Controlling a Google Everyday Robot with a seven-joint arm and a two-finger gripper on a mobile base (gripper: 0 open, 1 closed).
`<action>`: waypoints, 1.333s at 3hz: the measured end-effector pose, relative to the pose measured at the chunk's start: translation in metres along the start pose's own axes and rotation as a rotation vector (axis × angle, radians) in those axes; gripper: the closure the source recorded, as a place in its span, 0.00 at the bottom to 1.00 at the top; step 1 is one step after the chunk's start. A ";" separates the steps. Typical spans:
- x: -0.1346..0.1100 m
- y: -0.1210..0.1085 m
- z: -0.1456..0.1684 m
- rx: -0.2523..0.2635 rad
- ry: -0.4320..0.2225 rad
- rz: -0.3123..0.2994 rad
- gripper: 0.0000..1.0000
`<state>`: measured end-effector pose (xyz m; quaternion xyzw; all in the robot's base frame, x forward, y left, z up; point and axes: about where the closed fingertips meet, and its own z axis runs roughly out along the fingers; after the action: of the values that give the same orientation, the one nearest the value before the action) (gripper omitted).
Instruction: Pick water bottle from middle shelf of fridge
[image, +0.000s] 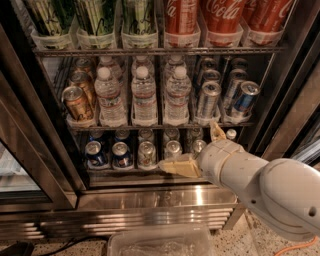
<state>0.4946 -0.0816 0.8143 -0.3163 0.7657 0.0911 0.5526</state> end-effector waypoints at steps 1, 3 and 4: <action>-0.014 -0.011 0.009 0.105 -0.016 0.054 0.00; -0.015 -0.019 0.008 0.140 -0.016 0.051 0.00; -0.019 -0.020 0.010 0.161 -0.042 0.053 0.00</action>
Offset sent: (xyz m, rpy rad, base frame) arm 0.0143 0.0012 0.0104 0.0288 -0.0237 -0.1001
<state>0.5178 -0.0847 0.8318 -0.2488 0.7668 0.0504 0.5895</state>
